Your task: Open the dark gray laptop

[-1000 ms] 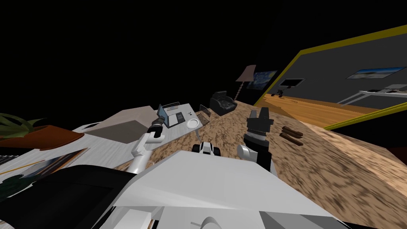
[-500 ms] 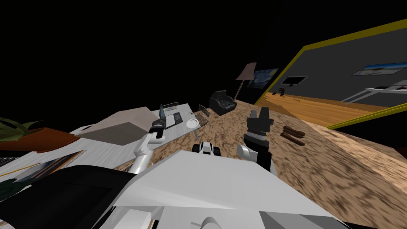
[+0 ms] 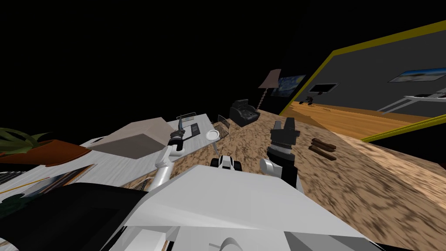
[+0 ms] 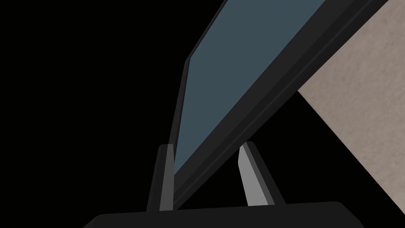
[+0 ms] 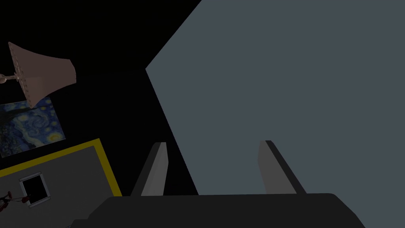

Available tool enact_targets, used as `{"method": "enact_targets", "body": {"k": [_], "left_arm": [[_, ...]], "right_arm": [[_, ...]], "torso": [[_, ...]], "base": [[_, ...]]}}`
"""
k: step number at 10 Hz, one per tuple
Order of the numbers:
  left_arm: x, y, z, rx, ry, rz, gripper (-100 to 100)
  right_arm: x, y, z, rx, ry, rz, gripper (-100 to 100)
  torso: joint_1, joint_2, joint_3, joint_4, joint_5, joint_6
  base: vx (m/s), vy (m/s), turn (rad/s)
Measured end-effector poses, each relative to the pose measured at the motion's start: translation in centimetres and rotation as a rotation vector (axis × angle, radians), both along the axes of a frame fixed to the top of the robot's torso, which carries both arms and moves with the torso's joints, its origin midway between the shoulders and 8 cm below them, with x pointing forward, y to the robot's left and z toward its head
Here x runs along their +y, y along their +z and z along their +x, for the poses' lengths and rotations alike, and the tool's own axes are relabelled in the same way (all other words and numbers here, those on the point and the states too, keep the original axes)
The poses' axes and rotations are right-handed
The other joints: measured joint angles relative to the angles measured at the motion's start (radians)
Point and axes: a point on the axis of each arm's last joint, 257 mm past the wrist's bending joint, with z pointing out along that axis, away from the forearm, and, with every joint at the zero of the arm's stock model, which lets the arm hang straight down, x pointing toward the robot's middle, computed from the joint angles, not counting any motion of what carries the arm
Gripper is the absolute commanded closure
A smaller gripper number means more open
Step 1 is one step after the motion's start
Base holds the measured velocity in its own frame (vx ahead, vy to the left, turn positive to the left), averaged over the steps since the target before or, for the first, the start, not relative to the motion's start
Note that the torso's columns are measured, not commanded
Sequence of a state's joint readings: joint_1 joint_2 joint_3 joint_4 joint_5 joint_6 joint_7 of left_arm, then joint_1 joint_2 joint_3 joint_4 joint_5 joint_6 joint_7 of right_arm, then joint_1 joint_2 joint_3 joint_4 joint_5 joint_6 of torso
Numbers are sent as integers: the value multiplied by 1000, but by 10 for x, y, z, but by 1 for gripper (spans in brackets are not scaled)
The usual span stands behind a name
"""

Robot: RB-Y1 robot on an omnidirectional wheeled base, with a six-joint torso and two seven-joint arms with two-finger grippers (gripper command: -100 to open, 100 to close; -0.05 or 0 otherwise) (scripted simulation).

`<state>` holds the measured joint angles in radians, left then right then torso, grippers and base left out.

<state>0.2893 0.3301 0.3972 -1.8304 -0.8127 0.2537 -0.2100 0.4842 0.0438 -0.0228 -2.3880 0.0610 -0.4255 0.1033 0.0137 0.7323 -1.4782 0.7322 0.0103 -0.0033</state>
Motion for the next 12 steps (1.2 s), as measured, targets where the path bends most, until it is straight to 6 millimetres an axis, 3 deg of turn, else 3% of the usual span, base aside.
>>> {"method": "enact_targets", "body": {"k": [8, 12], "left_arm": [[-30, -30, 28, 99, -18, 132, 100], [-64, -54, 50, 178, -51, 211, 100]], "right_arm": [[0, 0, 0, 0, 0, 0, 0], [0, 0, 0, 0, 0, 0, 0]], "torso": [[7, -3, -1, -4, 5, -2], [6, -3, 0, -5, 8, 0]], "base": [[3, 3, 23], [1, 5, 33]]}}
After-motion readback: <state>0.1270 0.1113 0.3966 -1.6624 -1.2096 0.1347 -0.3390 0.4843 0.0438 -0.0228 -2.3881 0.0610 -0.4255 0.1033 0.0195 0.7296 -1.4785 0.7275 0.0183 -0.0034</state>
